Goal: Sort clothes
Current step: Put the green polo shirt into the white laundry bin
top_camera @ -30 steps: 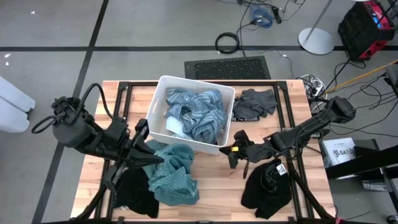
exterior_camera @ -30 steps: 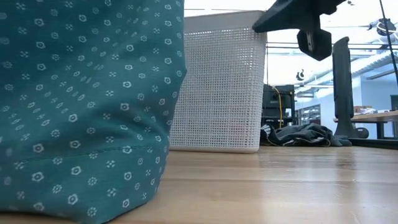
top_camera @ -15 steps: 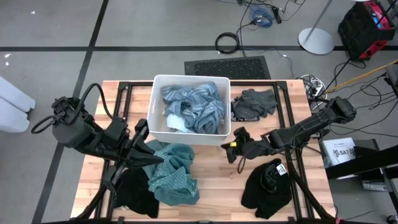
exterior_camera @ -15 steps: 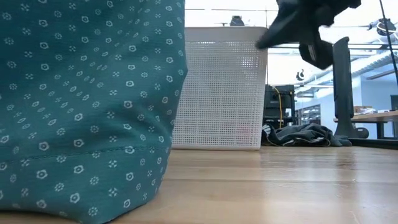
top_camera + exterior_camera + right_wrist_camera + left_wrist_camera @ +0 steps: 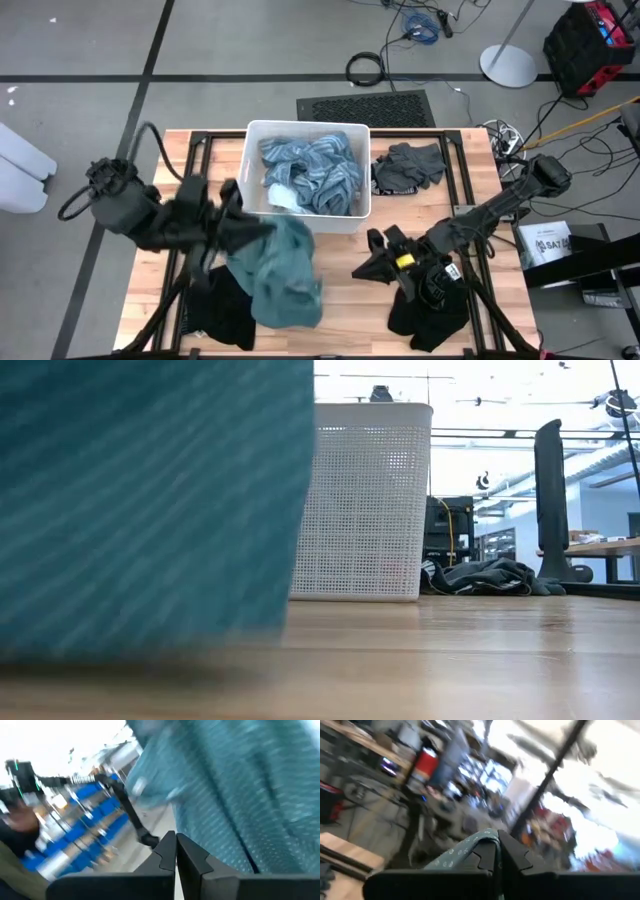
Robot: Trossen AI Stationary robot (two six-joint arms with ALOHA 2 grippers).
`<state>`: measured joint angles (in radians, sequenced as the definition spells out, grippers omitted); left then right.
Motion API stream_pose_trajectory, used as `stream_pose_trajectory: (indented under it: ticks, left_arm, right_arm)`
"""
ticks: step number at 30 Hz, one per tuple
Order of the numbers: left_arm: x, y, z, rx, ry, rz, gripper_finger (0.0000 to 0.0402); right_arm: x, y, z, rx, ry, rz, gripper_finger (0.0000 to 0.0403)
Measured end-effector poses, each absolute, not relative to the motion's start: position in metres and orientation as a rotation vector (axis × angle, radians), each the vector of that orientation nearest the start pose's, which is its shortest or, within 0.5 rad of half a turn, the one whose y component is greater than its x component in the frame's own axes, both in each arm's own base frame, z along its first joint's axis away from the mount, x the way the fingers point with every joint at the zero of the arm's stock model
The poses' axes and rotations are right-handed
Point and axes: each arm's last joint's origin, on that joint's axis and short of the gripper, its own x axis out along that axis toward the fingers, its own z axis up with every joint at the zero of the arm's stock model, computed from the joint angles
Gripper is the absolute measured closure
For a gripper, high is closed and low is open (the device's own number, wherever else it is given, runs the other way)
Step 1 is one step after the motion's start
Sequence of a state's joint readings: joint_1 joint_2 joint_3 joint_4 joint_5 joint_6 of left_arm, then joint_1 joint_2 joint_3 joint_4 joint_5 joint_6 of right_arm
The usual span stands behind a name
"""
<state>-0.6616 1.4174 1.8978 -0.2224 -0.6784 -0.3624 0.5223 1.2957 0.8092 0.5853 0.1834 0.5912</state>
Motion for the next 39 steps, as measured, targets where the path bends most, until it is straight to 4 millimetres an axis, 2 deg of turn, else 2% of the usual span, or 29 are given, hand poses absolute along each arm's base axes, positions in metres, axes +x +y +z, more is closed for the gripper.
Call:
stream_pose_trajectory:
  ticks: [3, 8, 11, 15, 19, 23, 27, 34, 39]
  left_arm:
    - [0.215, -0.135, 0.561, -0.596, -0.283, 0.028, 0.0391]
    - [0.219, -0.128, 0.563, -0.646, -0.309, 0.030, 0.0391]
    - [0.219, -0.128, 0.563, -0.658, -0.310, 0.026, 0.0391]
    - [0.219, -0.128, 0.563, -0.658, -0.311, 0.023, 0.0391]
    - [0.219, -0.128, 0.563, -0.659, -0.311, 0.022, 0.0391]
    - [0.219, -0.128, 0.563, -0.659, -0.311, 0.020, 0.0391]
    - [0.219, -0.128, 0.563, -0.659, -0.311, 0.021, 0.0391]
    - [0.219, -0.128, 0.563, -0.659, -0.311, 0.021, 0.0391]
    - [0.219, -0.128, 0.563, -0.659, -0.311, 0.021, 0.0391]
  right_arm:
    - [0.252, 0.145, 0.314, 0.434, -0.037, 0.361, 0.0403]
    - [0.259, 0.143, 0.324, 0.300, -0.040, 0.295, 0.0381]
    - [0.264, 0.138, 0.325, 0.266, 0.038, 0.263, 0.0341]
    - [0.273, 0.130, 0.315, 0.249, 0.154, 0.206, 0.0269]
    - [0.282, 0.121, 0.308, 0.237, 0.163, 0.135, 0.0198]
    - [0.291, 0.115, 0.303, 0.216, 0.146, 0.045, 0.0154]
    - [0.299, 0.115, 0.296, 0.253, 0.146, 0.034, 0.0139]
    - [0.313, 0.126, 0.284, 0.304, 0.102, 0.092, 0.0138]
    - [0.329, 0.123, 0.281, 0.333, 0.153, -0.026, 0.0156]
